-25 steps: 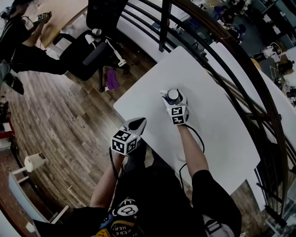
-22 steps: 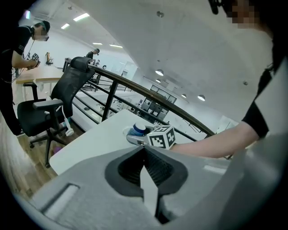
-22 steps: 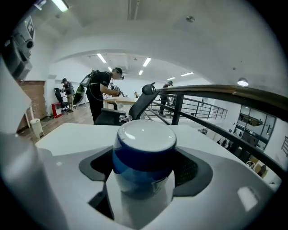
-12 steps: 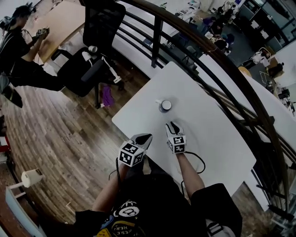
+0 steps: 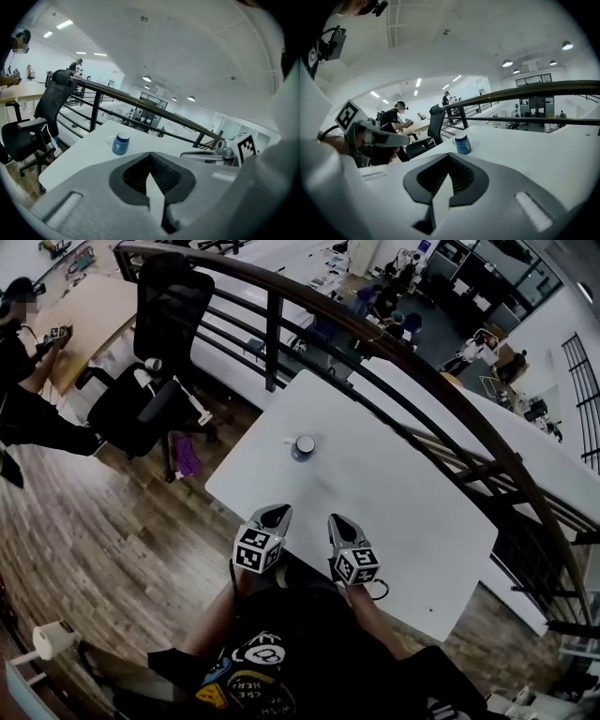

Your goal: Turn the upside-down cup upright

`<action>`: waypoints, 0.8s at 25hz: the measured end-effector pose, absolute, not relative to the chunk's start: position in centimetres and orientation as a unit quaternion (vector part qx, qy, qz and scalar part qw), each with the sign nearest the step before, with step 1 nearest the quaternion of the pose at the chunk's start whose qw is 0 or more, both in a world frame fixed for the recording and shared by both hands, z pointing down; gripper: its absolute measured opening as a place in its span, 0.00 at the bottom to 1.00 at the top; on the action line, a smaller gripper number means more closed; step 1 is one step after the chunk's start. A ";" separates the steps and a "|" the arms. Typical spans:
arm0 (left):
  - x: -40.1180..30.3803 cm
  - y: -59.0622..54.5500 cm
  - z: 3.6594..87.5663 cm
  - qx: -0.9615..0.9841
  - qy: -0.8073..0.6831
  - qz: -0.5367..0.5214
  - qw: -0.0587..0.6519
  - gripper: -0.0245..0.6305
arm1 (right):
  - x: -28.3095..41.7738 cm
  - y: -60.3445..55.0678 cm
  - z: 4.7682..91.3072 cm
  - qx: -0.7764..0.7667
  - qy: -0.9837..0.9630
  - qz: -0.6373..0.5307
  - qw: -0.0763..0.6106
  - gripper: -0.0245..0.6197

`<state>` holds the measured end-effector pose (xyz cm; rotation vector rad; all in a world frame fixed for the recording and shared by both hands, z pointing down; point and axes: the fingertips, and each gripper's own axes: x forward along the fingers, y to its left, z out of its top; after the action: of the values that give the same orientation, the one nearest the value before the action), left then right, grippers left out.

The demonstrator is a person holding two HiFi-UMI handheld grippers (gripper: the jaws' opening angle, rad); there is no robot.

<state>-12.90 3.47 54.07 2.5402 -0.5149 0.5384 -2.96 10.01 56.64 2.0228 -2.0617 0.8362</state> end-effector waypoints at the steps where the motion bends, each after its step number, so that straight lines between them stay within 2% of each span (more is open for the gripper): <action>1: -12.9 4.2 53.6 0.932 -0.187 0.202 0.235 0.05 | -3.1 10.1 55.4 0.672 -0.688 0.268 0.053 0.04; 3: -12.8 6.0 52.6 0.934 -0.188 0.209 0.220 0.05 | -3.4 10.7 53.6 0.668 -0.699 0.254 0.036 0.04; 6: -12.5 8.7 51.6 0.937 -0.199 0.202 0.204 0.05 | -3.9 12.5 52.4 0.647 -0.719 0.251 0.047 0.04; 11: -11.5 14.3 52.3 0.922 -0.227 0.218 0.225 0.05 | -3.7 17.2 50.0 0.610 -0.751 0.247 0.044 0.04; 20: -11.2 24.9 51.3 0.928 -0.237 0.239 0.160 0.05 | -4.9 24.5 51.5 0.581 -0.770 0.260 0.038 0.04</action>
<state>-11.16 24.91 51.29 2.6512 -0.6768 0.6818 -4.89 24.50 51.53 1.7818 -2.3622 0.7983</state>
